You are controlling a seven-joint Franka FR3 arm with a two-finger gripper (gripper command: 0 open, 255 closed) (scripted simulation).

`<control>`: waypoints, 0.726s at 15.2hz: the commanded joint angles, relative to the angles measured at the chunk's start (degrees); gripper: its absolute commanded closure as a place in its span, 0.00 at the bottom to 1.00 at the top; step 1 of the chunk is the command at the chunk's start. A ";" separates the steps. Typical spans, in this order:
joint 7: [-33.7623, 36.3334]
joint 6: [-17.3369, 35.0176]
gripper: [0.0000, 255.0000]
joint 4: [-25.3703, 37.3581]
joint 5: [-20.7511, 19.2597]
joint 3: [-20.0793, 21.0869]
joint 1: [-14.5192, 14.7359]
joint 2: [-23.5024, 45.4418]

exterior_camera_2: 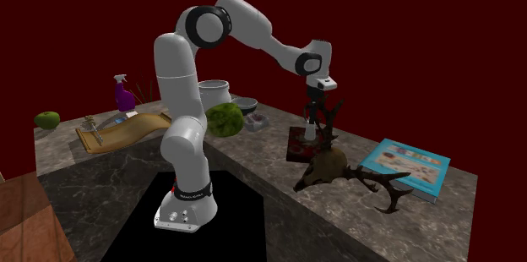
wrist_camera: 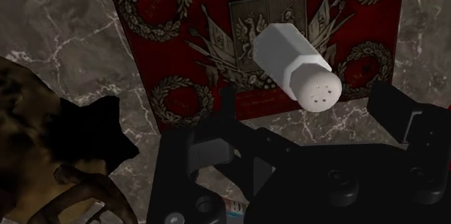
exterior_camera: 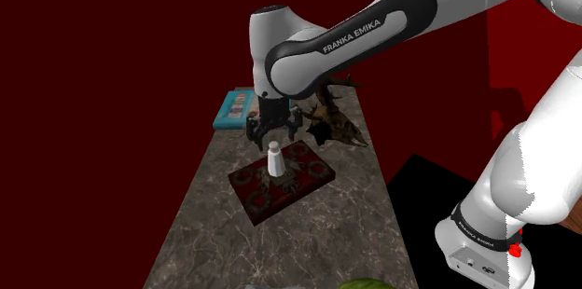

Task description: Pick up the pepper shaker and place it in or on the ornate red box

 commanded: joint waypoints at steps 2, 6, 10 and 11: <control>-0.56 -4.82 0.00 2.94 0.67 -0.34 -0.27 -1.96; -0.69 -6.31 0.00 3.94 0.83 -0.47 -0.34 -2.48; -0.69 -6.31 0.00 3.94 0.82 -0.47 -0.34 -2.48; -0.69 -6.31 0.00 3.94 0.82 -0.47 -0.34 -2.48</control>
